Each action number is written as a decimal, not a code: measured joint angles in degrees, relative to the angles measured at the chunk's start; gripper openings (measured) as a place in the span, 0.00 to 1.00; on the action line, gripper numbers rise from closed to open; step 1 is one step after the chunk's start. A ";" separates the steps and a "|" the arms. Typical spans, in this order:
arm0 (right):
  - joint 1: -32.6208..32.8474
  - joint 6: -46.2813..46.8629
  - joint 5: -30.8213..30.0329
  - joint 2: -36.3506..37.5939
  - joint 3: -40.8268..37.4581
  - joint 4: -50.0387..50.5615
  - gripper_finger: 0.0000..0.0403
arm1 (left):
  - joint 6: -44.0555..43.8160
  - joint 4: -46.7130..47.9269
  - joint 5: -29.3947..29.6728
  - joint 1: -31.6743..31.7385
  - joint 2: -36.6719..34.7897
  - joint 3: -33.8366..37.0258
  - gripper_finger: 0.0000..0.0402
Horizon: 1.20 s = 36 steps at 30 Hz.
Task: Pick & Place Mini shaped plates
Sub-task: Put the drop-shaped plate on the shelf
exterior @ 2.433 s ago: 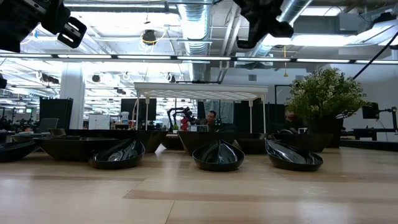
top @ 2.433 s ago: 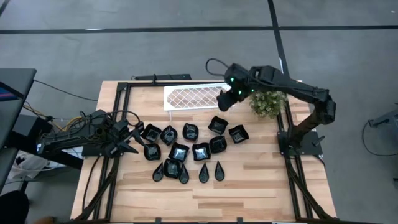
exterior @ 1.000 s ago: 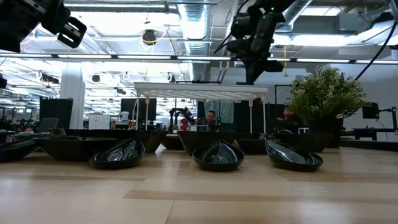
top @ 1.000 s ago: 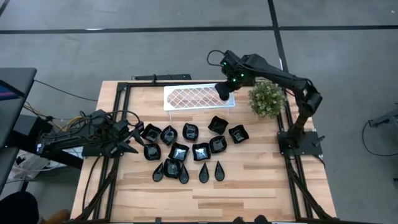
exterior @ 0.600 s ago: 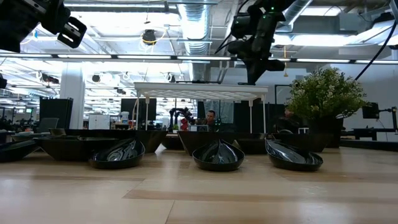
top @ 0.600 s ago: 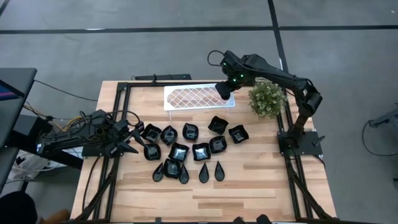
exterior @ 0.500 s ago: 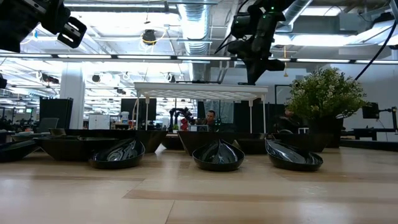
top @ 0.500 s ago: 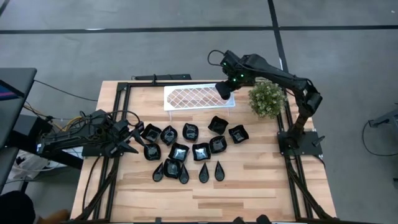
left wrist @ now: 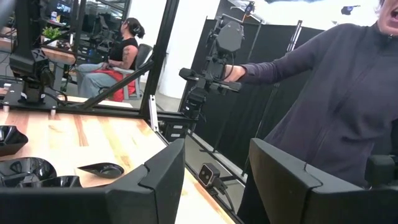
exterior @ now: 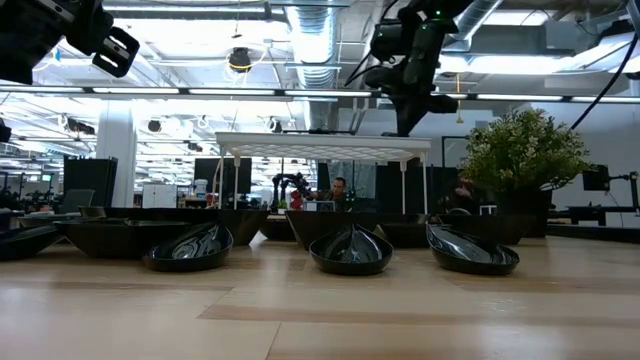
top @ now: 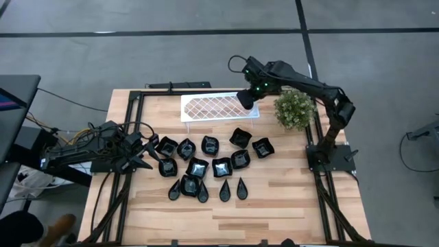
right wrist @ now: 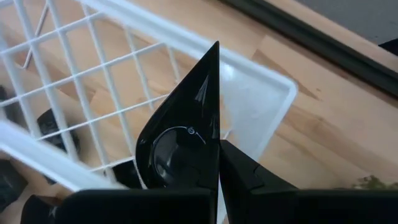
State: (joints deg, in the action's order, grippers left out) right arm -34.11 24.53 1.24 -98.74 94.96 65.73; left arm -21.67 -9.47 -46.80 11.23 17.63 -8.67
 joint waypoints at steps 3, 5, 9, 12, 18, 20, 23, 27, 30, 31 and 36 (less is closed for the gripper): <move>0.86 -0.02 -1.14 0.00 0.00 -0.47 0.00 | 0.00 0.00 0.01 0.00 0.00 0.00 0.45; 0.53 0.00 -2.17 0.00 0.00 -1.18 0.00 | 0.00 -0.01 0.01 -0.01 0.00 0.00 0.45; 0.14 -0.03 -1.72 0.00 0.00 -1.13 0.00 | 0.00 0.00 0.00 0.01 0.00 0.00 0.45; 0.00 -0.49 -1.60 0.00 0.00 -0.23 0.00 | 0.00 0.00 -0.01 -0.01 0.00 0.00 0.45; 0.23 -0.92 -1.28 -1.50 -0.10 -1.69 0.00 | 0.00 0.00 0.01 0.01 0.00 0.00 0.45; 0.47 -0.95 -1.23 -1.62 0.08 -2.02 0.00 | 0.00 -0.02 0.01 0.01 0.00 0.00 0.45; 0.42 -1.09 -0.99 -2.13 -0.06 -1.94 0.00 | 0.00 -0.02 -0.01 0.01 0.00 0.00 0.45; 0.53 -1.07 -1.03 -2.83 -0.02 -1.04 0.00 | 0.00 -0.02 0.01 0.00 0.00 0.00 0.45; 0.76 -1.07 -0.73 -3.25 0.02 -1.32 0.00 | 0.00 -0.02 0.01 -0.01 0.00 0.00 0.45; 0.79 -1.07 -0.43 -3.24 0.02 -1.40 0.00 | 0.00 -0.02 0.01 0.01 0.00 0.00 0.45; 0.73 -1.01 1.70 -3.23 0.02 -1.30 0.00 | 0.00 -0.02 -0.01 0.01 0.00 0.00 0.45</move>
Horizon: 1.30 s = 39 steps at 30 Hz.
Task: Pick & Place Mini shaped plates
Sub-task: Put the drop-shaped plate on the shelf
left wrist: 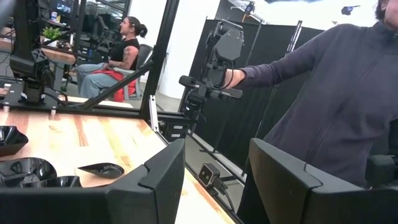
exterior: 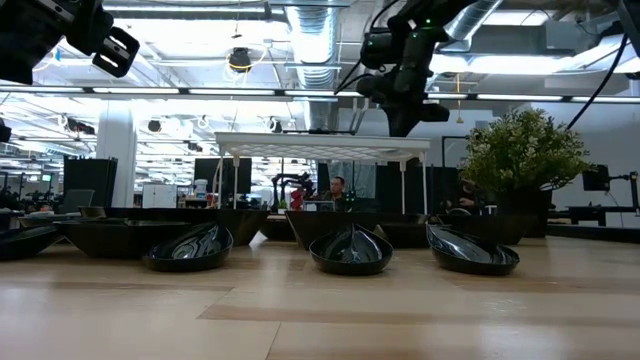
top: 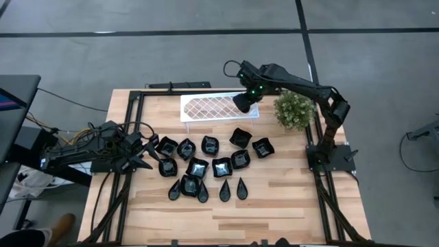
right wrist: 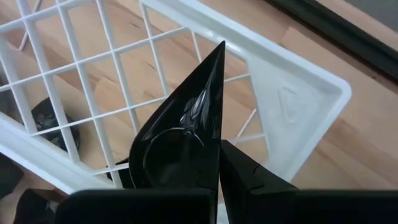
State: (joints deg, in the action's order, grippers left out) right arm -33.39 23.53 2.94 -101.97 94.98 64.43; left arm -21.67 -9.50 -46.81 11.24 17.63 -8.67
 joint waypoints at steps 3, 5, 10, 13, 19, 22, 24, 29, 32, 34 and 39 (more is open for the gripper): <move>0.01 0.03 0.26 0.00 0.00 0.04 0.00 | 0.00 0.00 0.01 0.00 0.00 0.00 0.45; 0.02 0.02 0.27 0.00 0.00 0.04 0.01 | 0.00 0.00 0.02 -0.02 0.00 0.00 0.45; 0.02 0.04 0.31 0.00 0.00 0.55 0.04 | 0.00 0.00 0.01 -0.02 0.00 0.00 0.45; 0.04 0.07 0.29 -0.04 -0.04 1.70 0.07 | 0.00 0.00 0.01 -0.01 0.00 0.00 0.45; 0.02 0.04 0.28 -0.04 -0.04 2.47 0.11 | 0.00 0.00 0.02 -0.02 0.00 0.00 0.45; 0.02 0.04 0.27 -0.04 -0.04 2.46 0.12 | 0.00 0.00 0.02 -0.02 0.00 0.00 0.45; 0.04 0.04 0.28 -0.07 -0.04 2.46 0.13 | 0.01 0.00 0.02 -0.01 0.00 0.00 0.45; 0.00 0.04 0.26 -0.05 -0.04 2.46 0.13 | 0.00 0.00 0.00 -0.01 0.00 0.00 0.45; 0.00 0.02 0.26 -0.05 -0.04 2.46 0.13 | 0.00 0.00 0.02 -0.02 0.00 0.00 0.45; 0.00 0.01 0.26 -0.06 -0.04 2.46 0.13 | 0.00 0.00 0.01 0.00 0.00 0.00 0.45; 0.00 -0.07 0.26 -0.07 -0.04 2.44 0.13 | 0.00 0.00 0.02 -0.01 0.00 0.00 0.45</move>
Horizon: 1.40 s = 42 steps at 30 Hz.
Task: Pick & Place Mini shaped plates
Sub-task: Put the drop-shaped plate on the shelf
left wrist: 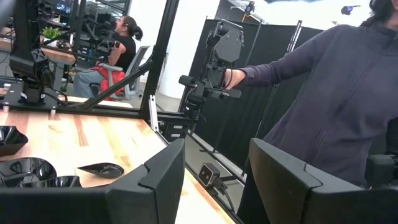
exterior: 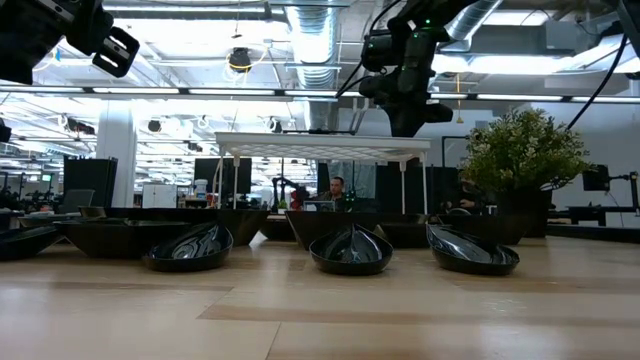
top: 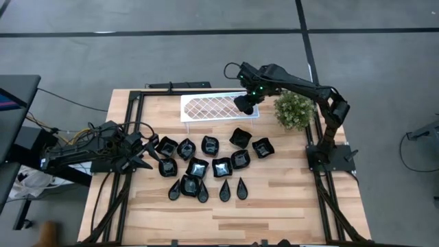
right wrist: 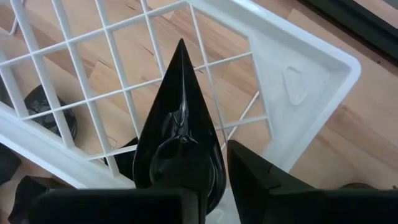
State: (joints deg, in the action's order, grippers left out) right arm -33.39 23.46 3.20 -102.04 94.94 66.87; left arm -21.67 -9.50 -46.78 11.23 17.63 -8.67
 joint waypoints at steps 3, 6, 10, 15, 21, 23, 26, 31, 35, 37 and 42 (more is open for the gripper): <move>0.00 -0.02 0.00 0.00 0.00 0.00 0.13 | 0.00 -0.20 -0.01 0.00 0.00 0.00 0.45; 0.00 -0.02 0.00 0.01 0.00 0.00 0.13 | 0.00 -0.42 -0.02 0.01 0.00 0.00 0.45; 0.00 0.00 0.00 0.00 0.00 0.00 0.13 | 0.02 -0.44 -0.01 -0.01 0.00 0.00 0.45; 0.00 0.00 0.63 0.01 0.00 0.14 0.13 | 0.02 -0.44 0.00 -0.01 0.00 0.00 0.45; 0.00 0.02 1.29 0.02 0.00 0.20 0.13 | 0.02 -0.51 -0.01 0.00 0.00 0.00 0.45; -0.03 0.02 1.29 0.01 0.00 0.22 0.13 | 0.02 -0.67 -0.01 0.00 0.00 0.00 0.45; -0.17 0.04 1.31 0.00 0.00 0.22 0.13 | 0.02 -0.79 0.00 0.01 0.00 0.00 0.45; -0.50 0.13 1.42 0.02 0.00 0.39 0.13 | 0.02 -0.85 -0.02 0.01 0.00 0.00 0.45; -0.57 0.13 1.44 0.02 0.00 0.42 0.13 | 0.02 -0.92 0.00 -0.01 0.00 0.00 0.45; -0.57 0.13 1.44 0.02 0.00 0.42 0.13 | 0.02 -0.96 -0.02 0.01 0.00 0.00 0.45; -0.84 0.12 1.46 0.02 0.00 0.13 0.13 | 0.02 -1.06 -0.01 0.01 0.00 0.00 0.45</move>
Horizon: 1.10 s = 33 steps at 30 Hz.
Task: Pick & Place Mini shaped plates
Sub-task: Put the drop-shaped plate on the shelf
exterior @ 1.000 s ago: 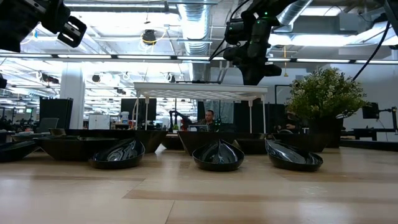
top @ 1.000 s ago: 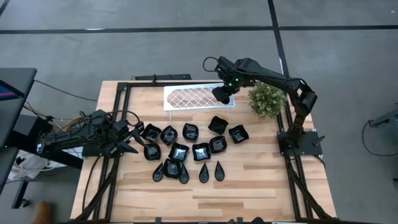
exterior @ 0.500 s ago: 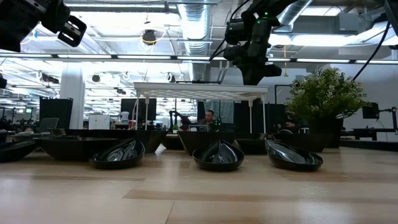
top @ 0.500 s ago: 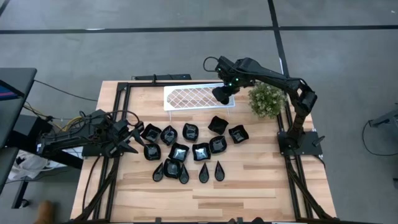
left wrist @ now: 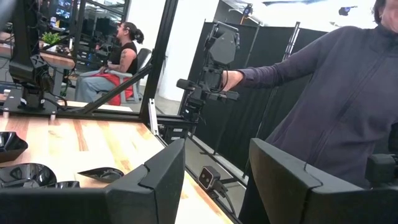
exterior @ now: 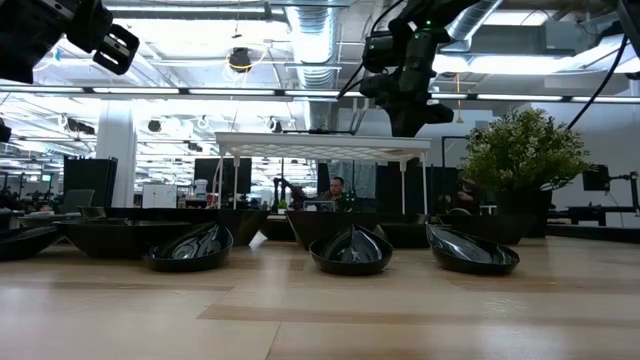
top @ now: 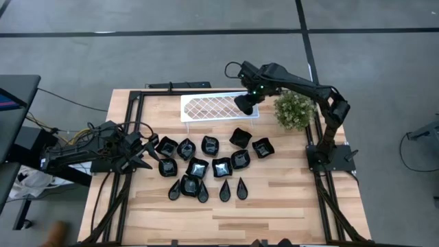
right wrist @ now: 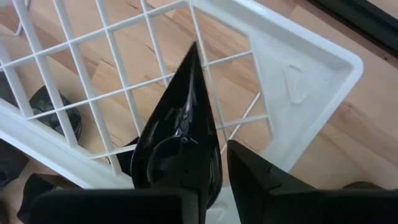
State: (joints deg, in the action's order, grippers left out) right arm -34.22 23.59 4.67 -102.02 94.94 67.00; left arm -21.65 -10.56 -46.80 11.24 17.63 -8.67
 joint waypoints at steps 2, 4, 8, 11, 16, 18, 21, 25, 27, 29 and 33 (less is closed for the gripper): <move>-0.08 -0.02 0.00 -0.02 0.00 0.00 0.13 | 0.00 -0.01 0.01 -0.01 0.00 0.00 0.45; -0.08 -0.05 -0.02 0.00 0.00 0.02 0.13 | 0.00 -0.01 -0.01 -0.02 0.00 0.00 0.45; -0.02 -0.08 0.00 -0.01 0.00 0.01 0.13 | 0.00 -0.06 0.00 -0.01 0.00 0.00 0.45; -0.01 -0.08 0.00 0.00 0.00 0.00 0.13 | 0.00 -0.16 0.00 -0.01 0.00 0.00 0.45; 0.51 -0.08 0.02 0.00 0.00 0.03 0.13 | 0.00 -0.23 0.00 0.00 0.00 0.00 0.45; 0.69 -0.08 0.14 0.00 0.00 0.03 0.13 | 0.00 -0.25 0.00 -0.02 0.00 0.00 0.45; 0.85 -0.08 0.44 0.00 0.00 0.03 0.13 | 0.00 -0.28 -0.01 0.00 0.00 0.00 0.45; 0.75 0.00 0.44 0.00 0.00 0.04 0.13 | 0.01 -0.43 0.00 -0.02 0.00 0.00 0.45; 0.62 0.32 0.44 0.00 0.00 0.02 0.13 | 0.00 -0.44 -0.01 -0.01 0.00 0.00 0.45; 0.55 0.33 0.40 0.00 0.00 0.02 0.13 | 0.00 -0.47 -0.01 0.01 0.00 0.00 0.45; 0.55 0.44 0.39 0.00 0.00 0.00 0.13 | 0.00 -0.56 -0.01 0.00 0.00 0.00 0.45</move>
State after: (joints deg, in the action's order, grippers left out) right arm -33.67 24.03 5.06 -102.02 94.94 67.00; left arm -21.65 -11.12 -46.80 11.24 17.63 -8.67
